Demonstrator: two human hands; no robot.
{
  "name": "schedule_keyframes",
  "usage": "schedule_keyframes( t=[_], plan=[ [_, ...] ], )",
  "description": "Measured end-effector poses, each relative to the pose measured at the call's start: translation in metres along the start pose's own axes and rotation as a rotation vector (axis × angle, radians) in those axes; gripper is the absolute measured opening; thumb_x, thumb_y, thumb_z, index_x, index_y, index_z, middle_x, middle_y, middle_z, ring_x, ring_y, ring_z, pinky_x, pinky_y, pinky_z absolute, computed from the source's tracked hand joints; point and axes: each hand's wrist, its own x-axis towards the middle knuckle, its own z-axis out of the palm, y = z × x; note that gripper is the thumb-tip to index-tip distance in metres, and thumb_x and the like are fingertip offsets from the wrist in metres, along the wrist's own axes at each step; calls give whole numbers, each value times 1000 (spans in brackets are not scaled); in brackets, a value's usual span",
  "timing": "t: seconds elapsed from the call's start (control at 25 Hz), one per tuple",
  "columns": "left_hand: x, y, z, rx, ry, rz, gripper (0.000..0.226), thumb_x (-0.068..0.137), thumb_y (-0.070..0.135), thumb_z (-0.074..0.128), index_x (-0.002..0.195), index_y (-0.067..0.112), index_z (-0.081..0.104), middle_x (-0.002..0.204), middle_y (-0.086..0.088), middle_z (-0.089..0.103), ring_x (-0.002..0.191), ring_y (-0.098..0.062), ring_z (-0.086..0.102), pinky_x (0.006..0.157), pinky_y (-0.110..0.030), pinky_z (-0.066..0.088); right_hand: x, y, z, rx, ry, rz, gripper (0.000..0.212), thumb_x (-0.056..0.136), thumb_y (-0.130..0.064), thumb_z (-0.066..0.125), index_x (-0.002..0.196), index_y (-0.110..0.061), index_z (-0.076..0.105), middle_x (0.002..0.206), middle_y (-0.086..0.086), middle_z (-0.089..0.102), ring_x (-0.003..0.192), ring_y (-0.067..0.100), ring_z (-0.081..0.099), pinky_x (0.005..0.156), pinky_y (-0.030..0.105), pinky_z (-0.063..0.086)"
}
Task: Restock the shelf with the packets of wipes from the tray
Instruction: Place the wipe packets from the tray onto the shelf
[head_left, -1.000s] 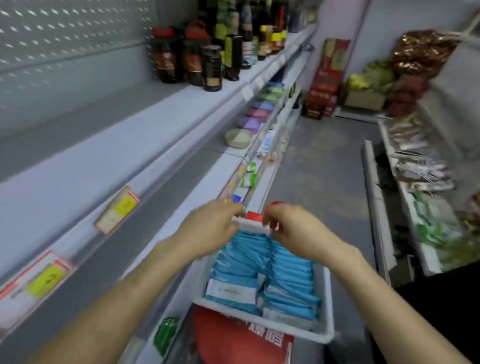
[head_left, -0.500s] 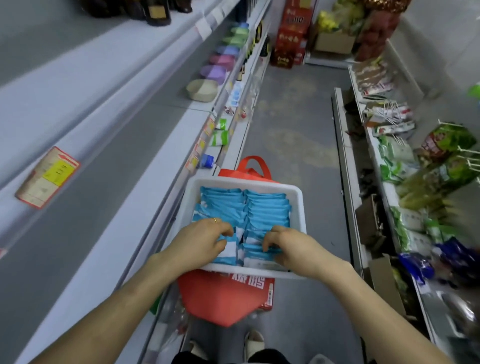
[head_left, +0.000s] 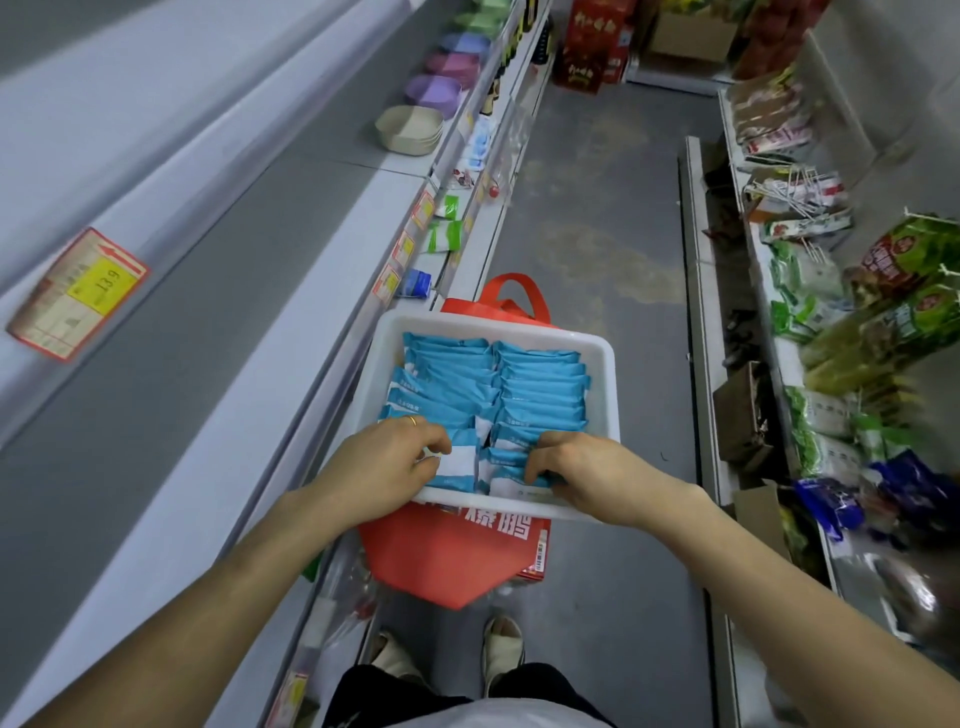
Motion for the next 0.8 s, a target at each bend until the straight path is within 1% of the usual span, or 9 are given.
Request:
schedule_keyframes(
  t=[0.12,0.2,0.36,0.44,0.6,0.72,0.8],
  plan=[
    [-3,-2,0,-17,3,-14,22,99,30,55,118,33,66,116,14,64,104,-5,60,90,-36,52,0,1,1,-19,17,-53,31,91,-10,63,113,-30,71,120,-8,60,105,15,62,85,34,56],
    [-4,-3,0,-26,4,-26,22,99,30,55,118,34,66,116,15,64,103,-5,59,90,-35,52,0,1,3,-32,16,-91,30,90,-11,66,113,-30,72,122,-6,59,107,15,61,88,35,56],
    [-7,-2,1,-30,10,-30,22,100,30,56,119,34,66,109,19,58,103,-4,58,90,-34,51,4,5,5,-50,-27,-132,27,91,-13,66,111,-31,72,117,-8,58,103,14,61,86,37,57],
    [-8,-3,0,-37,10,-39,22,99,29,56,118,35,66,105,21,54,101,-3,57,90,-34,51,3,7,7,-38,-65,-163,25,93,-17,66,111,-32,72,116,-10,60,100,12,62,83,36,58],
    [-8,-4,-1,-34,13,-56,22,99,30,56,118,36,66,110,17,60,100,-3,58,89,-36,53,8,11,7,-49,-164,-196,27,93,-20,68,115,-35,71,113,-13,69,97,10,66,84,34,59],
    [-7,-1,-1,-32,10,-54,23,100,30,55,120,34,66,112,16,60,102,-3,57,90,-35,52,16,10,4,-96,-220,-225,31,94,-16,65,118,-34,71,113,-12,71,99,12,66,87,35,58],
    [-4,1,-2,-27,15,-38,23,101,32,54,121,34,66,114,16,62,103,-3,58,90,-35,52,16,11,0,-71,-218,-213,36,92,-11,62,119,-34,70,117,-12,70,102,13,66,89,36,57]
  ],
)
